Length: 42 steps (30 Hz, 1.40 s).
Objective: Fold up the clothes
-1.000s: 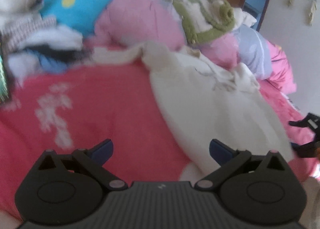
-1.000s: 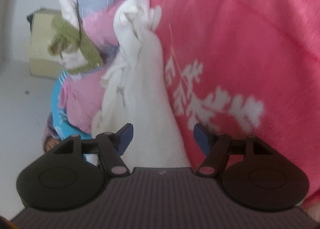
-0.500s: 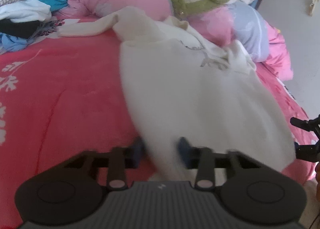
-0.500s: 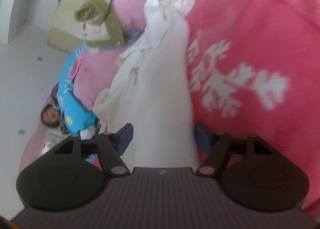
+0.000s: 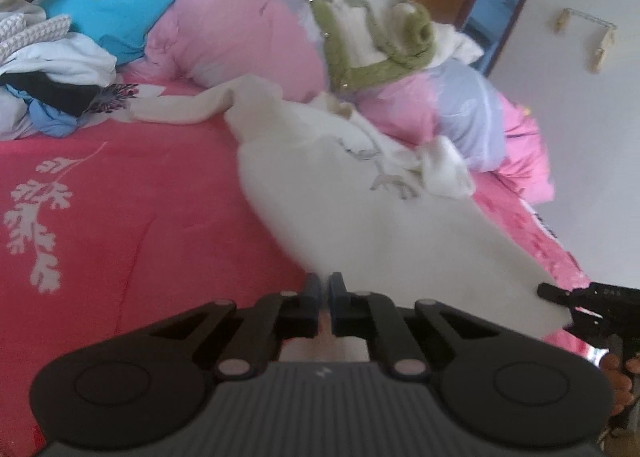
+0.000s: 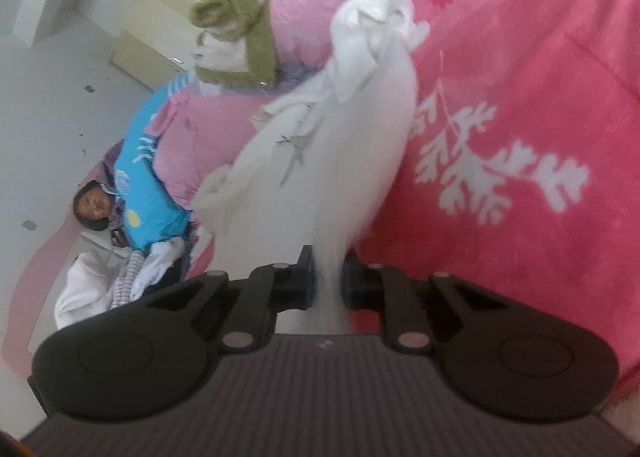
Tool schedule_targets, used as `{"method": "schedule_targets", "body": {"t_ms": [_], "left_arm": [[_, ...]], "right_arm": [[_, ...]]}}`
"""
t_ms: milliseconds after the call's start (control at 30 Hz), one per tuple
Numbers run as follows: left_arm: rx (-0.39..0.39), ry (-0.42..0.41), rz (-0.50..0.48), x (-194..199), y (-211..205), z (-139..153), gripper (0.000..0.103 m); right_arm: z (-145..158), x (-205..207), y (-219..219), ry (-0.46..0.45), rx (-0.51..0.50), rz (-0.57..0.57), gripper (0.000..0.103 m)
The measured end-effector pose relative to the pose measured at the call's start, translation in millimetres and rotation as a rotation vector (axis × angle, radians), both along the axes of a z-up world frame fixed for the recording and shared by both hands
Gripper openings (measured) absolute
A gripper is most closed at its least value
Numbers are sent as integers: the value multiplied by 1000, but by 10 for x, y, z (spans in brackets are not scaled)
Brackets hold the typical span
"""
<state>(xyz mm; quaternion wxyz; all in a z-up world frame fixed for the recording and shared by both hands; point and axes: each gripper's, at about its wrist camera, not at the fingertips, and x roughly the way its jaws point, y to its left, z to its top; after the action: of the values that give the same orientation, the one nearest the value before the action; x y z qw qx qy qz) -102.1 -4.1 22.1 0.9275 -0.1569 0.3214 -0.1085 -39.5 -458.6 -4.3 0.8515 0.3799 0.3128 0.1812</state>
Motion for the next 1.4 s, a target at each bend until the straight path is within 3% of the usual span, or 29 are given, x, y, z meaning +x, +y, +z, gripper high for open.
{"method": "schedule_targets", "body": {"t_ms": [33,167,233,300,333,367,433,500,567,633,667,733,767,800,833,867,900,967,1200,1400], "left_arm": [[-15,2,-10,-43,42,16,0],[-22,24,-29,-146,170,-19,3],[-37,63,-39,-140,232,-108,16],[-96,126,-31,-95,287,-255,61],[-122,141,-31,-78,299,-320,69],[-148,157,-30,-61,311,-385,77],[-189,175,-40,-16,302,-478,79],[-225,186,-56,43,276,-552,90],[-248,187,-71,121,241,-601,93],[-244,179,-73,207,191,-621,92],[-239,173,-73,248,163,-627,87],[-222,169,-74,321,104,-636,58],[-210,185,-75,370,79,-651,34],[-199,201,-76,419,55,-666,18],[-196,214,-75,458,41,-677,15],[-210,222,-69,481,45,-681,11],[-224,230,-64,504,50,-686,10],[-244,221,-55,502,70,-644,9],[-303,54,-66,294,209,-130,7],[-332,-33,-108,148,206,240,7]], "right_arm": [[44,-52,-13,-14,7,6,10],[140,-257,-79,-48,46,14,8],[118,-290,-113,-37,38,16,8],[22,-259,-180,30,61,-9,11],[-29,-254,-212,59,74,-18,12],[-81,-250,-244,88,87,-28,14],[-123,-263,-254,111,69,-51,22],[-149,-244,-236,117,39,-58,44],[-185,-179,-200,124,11,-52,57],[-222,-115,-163,131,-16,-45,61],[-240,-82,-144,135,-30,-42,62],[-282,-7,-107,136,-44,-32,63],[-291,29,-78,123,-46,-23,63],[-289,54,-33,113,-47,-11,61],[-286,77,13,102,-47,3,58],[-283,101,59,92,-48,16,48],[-294,126,109,99,-46,29,30],[-320,178,210,115,-43,53,15],[-52,90,103,37,70,28,11],[263,-16,-36,-42,123,27,11]]}}
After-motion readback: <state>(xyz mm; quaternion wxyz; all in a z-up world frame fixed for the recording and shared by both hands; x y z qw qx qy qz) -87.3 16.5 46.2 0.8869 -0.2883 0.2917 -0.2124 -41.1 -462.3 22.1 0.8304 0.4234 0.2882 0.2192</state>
